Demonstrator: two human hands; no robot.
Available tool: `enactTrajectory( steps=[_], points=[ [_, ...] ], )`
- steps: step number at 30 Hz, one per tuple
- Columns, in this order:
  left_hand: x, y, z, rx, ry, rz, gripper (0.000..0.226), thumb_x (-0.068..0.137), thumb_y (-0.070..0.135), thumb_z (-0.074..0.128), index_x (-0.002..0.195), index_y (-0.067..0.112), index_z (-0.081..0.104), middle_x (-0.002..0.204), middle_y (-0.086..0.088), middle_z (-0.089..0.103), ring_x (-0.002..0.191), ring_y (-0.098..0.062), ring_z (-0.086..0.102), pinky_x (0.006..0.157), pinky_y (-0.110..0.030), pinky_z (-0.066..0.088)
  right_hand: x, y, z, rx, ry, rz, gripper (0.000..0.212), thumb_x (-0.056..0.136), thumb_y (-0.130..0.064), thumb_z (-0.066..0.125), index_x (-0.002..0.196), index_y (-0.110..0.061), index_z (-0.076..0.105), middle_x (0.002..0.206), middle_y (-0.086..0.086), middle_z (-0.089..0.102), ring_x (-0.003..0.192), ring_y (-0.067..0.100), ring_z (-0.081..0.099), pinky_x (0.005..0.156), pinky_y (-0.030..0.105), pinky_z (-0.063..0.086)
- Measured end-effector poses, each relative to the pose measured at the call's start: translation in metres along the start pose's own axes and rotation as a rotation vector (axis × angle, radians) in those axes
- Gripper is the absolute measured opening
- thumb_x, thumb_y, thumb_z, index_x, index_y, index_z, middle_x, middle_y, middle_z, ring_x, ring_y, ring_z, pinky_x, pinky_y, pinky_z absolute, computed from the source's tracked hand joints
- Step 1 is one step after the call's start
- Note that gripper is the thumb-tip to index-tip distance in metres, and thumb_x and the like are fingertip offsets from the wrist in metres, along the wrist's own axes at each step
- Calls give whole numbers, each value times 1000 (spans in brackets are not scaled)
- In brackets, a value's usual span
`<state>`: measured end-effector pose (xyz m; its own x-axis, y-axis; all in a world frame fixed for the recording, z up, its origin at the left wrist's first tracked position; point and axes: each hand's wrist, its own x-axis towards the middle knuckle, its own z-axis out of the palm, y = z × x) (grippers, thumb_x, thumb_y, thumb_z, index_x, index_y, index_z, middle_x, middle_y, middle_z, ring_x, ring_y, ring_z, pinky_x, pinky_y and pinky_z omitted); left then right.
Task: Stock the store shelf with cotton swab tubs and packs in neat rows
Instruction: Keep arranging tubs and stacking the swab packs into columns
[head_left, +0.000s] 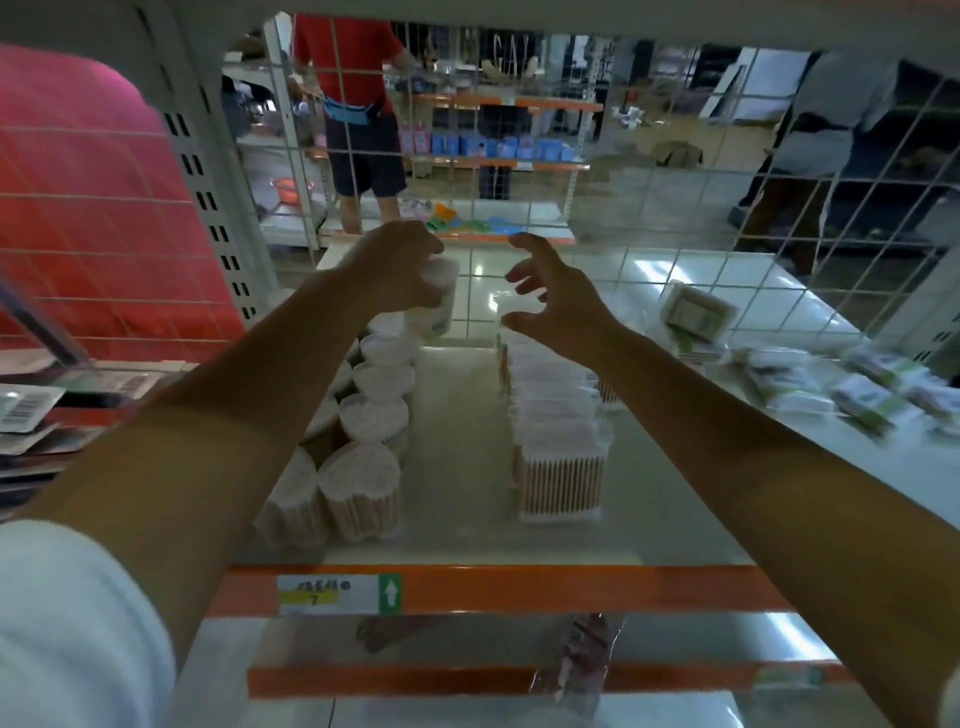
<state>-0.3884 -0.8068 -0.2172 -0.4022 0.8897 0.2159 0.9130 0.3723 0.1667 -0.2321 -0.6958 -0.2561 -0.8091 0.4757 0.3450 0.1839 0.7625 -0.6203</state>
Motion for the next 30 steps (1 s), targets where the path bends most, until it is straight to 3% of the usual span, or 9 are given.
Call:
enactTrajectory(
  steps=[5,9,17,24,27,30],
  points=[
    [13,3,5,-102,9,38,58,81,24,69,132,7,46,131,-11,52,115,-25,50,86,-28,37,-1,8,-3,-15,43,12,75,78,-13,72,140,-17,29,114,4,57,97,11,52,86,24,43],
    [21,-2,23,-137,28,59,58,82,18,69,133,7,45,131,-13,52,116,-27,51,92,-33,42,-2,11,0,-18,41,24,71,80,-14,70,139,-17,30,115,5,57,98,12,52,88,25,44],
    [29,-16,59,51,69,63,47,86,19,62,129,6,49,125,-14,56,114,-29,51,100,-38,33,2,13,3,-89,26,12,66,82,-15,68,138,-15,33,119,8,56,100,12,51,84,21,39],
    [36,-24,78,133,-17,46,37,89,14,56,124,4,51,125,-15,55,114,-28,51,102,-34,26,3,14,3,-142,72,9,66,83,-14,65,140,-15,31,124,8,53,113,19,49,90,21,37],
    [41,-28,82,127,-96,14,54,86,15,62,136,7,43,140,-14,43,130,-28,37,110,-40,18,2,14,4,-144,68,18,66,84,-14,65,141,-15,31,124,8,53,113,19,49,92,23,39],
    [44,-28,84,140,-146,-4,55,86,22,62,136,9,43,140,-14,42,130,-30,37,110,-42,24,1,15,5,-145,58,20,67,84,-15,65,141,-16,30,125,7,53,113,18,49,92,23,38]
  ],
)
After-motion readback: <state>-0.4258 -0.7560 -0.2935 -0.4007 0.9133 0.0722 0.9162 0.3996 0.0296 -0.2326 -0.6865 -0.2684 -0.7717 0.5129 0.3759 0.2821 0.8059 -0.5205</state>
